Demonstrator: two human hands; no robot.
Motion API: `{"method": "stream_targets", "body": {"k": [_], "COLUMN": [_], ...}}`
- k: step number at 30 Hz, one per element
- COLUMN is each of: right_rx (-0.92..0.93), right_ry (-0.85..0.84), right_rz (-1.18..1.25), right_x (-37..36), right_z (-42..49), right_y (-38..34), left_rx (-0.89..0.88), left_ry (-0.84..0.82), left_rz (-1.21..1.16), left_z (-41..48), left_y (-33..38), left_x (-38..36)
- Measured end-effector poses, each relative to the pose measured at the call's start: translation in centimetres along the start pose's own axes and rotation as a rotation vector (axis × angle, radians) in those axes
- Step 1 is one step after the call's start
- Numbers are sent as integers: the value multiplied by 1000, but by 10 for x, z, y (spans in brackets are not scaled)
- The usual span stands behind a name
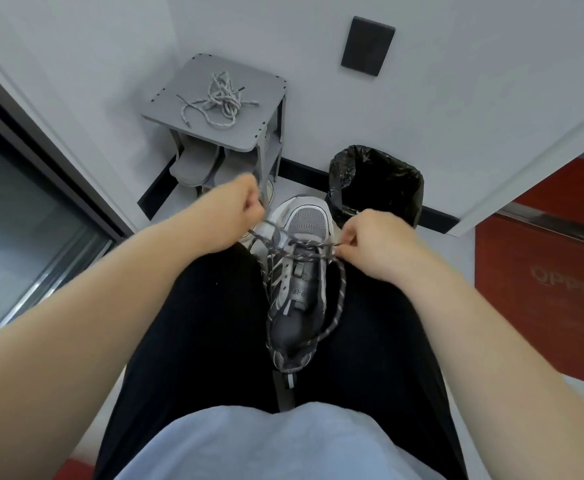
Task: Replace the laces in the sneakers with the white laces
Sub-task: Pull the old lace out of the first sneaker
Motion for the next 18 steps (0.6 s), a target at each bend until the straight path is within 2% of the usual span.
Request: {"method": "stream_targets", "body": {"k": [2,4,7,9,12,15,17,18], "right_rx": [-9,23,45,46,40,-11,-32,-35], "right_ry": [54,100,105,102,131,88,38,37], "right_rz": [-41,-15,242,337,341,340,343,338], "right_x": [16,17,-3,-16,-13,1,5,5], "right_z": [-1,2,6,6,4,0,-4,-4], "right_y": [5,0,-10,-10,1,22,31,31], "left_rx": [18,57,42,10,39,136,205,242], "left_ry": [-17,-156,-222,-176,-102,142,270,260], "left_rz": [35,86,172,168,165,171,66,-49], "left_z": [0,-1,-1,0,4,8,4,0], "left_y": [-8,-14,-15,-13,-22,-40,-50,-52], "left_x": [9,3,-9,-10,-4,31,49,48]}}
Point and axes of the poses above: each hand's wrist, its own z-axis towards the middle knuckle, its own x-axis out of the back of the hand, y = z × x, the point moved 7 cm from there along z, towards the middle knuckle, and after that the axes turned 2 degrees about x, right-handed, at the moved point
